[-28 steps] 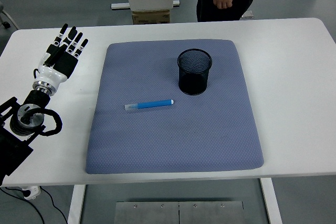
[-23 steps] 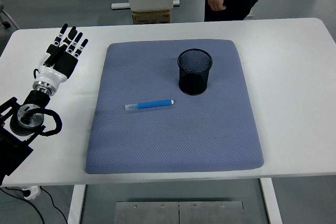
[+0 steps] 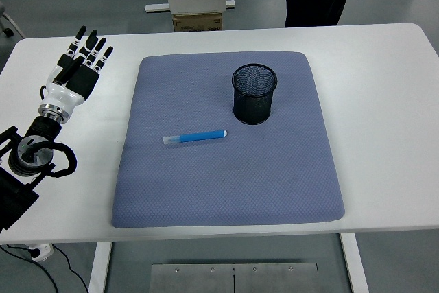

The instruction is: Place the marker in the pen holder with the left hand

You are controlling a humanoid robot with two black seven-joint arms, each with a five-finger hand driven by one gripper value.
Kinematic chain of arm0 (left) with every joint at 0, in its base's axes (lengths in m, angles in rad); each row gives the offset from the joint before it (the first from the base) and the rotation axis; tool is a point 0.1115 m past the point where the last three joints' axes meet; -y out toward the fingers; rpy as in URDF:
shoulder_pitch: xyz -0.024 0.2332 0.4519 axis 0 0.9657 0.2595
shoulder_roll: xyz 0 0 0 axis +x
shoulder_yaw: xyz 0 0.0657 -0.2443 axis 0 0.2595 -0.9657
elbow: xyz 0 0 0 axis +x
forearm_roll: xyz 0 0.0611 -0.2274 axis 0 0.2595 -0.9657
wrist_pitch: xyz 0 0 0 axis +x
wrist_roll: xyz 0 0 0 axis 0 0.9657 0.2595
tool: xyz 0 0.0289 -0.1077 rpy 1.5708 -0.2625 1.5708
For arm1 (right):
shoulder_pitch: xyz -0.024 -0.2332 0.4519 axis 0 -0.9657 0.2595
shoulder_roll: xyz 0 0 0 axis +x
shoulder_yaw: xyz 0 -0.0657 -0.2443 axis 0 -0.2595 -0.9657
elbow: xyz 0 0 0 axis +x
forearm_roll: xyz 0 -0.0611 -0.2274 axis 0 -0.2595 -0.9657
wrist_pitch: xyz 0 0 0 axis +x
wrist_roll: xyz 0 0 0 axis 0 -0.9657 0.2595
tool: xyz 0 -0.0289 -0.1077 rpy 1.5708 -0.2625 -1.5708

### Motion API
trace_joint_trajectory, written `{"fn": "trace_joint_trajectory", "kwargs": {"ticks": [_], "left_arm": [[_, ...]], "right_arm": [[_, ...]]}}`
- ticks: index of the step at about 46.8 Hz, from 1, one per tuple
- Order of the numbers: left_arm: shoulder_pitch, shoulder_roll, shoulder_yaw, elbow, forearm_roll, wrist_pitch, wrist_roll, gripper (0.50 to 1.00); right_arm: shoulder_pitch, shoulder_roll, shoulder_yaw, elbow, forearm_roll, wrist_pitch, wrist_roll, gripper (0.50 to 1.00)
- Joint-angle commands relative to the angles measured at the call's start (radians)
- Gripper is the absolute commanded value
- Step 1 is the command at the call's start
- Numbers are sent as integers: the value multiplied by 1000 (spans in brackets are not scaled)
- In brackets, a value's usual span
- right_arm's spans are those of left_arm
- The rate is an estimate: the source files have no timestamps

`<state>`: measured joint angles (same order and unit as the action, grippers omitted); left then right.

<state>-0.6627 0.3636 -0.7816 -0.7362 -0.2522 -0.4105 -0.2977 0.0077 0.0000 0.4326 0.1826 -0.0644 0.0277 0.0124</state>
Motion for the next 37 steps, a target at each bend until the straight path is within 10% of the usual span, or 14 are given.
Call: {"fn": "trace_joint_trajectory", "kwargs": {"ticks": [1,29,37], "left_arm": [[-2,-3,-5,1,-16,1,2,1000],[-14,6,4,0,-10,18,5,1000],[-133,55,208,-3,4,128,15,1000]], "right_arm": [[0,0,0,0,0,0,0,1000],[0,0,0,0,0,0,0,1000],[0,0,0,0,0,0,0,1000]]}}
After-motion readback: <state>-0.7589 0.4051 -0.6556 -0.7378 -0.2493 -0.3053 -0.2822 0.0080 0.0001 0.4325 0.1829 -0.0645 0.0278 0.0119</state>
